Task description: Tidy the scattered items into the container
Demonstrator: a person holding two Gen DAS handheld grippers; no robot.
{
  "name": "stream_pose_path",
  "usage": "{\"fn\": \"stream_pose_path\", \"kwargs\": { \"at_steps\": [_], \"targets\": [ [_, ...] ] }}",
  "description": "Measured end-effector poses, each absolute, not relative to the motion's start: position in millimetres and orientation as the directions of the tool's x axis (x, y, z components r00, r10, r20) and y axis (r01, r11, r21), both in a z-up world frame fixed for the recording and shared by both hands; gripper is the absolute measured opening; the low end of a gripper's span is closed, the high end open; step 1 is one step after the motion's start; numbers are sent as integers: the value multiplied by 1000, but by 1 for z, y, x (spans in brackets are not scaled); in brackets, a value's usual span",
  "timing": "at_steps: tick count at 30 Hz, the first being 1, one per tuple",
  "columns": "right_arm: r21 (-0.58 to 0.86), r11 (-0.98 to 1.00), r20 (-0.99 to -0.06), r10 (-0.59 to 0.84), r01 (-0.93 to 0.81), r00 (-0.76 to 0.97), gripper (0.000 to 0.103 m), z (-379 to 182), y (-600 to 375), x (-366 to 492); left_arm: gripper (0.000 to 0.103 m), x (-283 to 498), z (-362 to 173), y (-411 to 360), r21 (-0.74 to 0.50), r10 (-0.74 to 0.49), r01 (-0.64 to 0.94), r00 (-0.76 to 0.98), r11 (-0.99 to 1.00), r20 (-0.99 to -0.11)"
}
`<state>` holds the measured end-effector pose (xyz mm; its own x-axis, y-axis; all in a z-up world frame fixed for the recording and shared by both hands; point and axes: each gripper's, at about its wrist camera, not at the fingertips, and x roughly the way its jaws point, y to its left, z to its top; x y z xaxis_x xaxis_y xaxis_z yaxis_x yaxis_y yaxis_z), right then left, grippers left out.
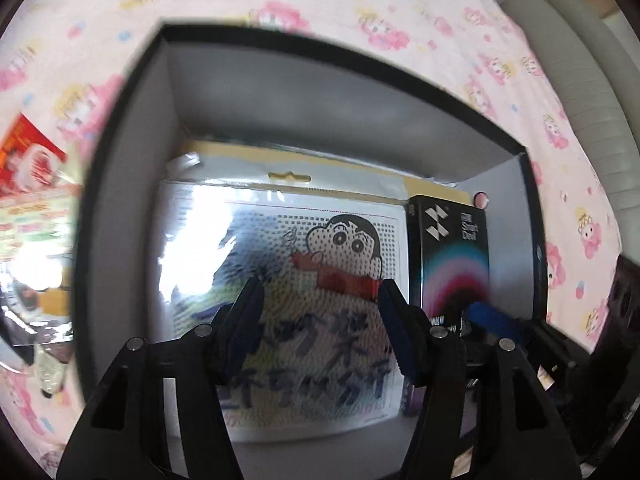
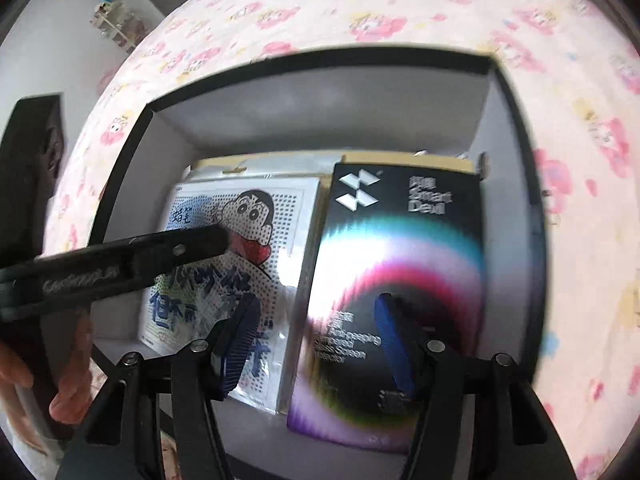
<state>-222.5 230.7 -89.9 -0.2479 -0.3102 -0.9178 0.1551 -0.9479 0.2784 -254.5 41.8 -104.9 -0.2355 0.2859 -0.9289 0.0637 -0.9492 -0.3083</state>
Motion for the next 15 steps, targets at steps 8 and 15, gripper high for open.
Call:
{"fn": "stream_pose_path", "kwargs": {
  "at_steps": [8,15],
  "targets": [
    [225,-973,-868,-221,44,-444,61,-47,242,-179,75,-190,-37,39,-227,219,-38,-462,-973,-859],
    [234,-972,-794,-200,14,-575,64,-9,222,-125,76,-135,4,39,-220,244,-111,-550,-969,-799]
  ]
}}
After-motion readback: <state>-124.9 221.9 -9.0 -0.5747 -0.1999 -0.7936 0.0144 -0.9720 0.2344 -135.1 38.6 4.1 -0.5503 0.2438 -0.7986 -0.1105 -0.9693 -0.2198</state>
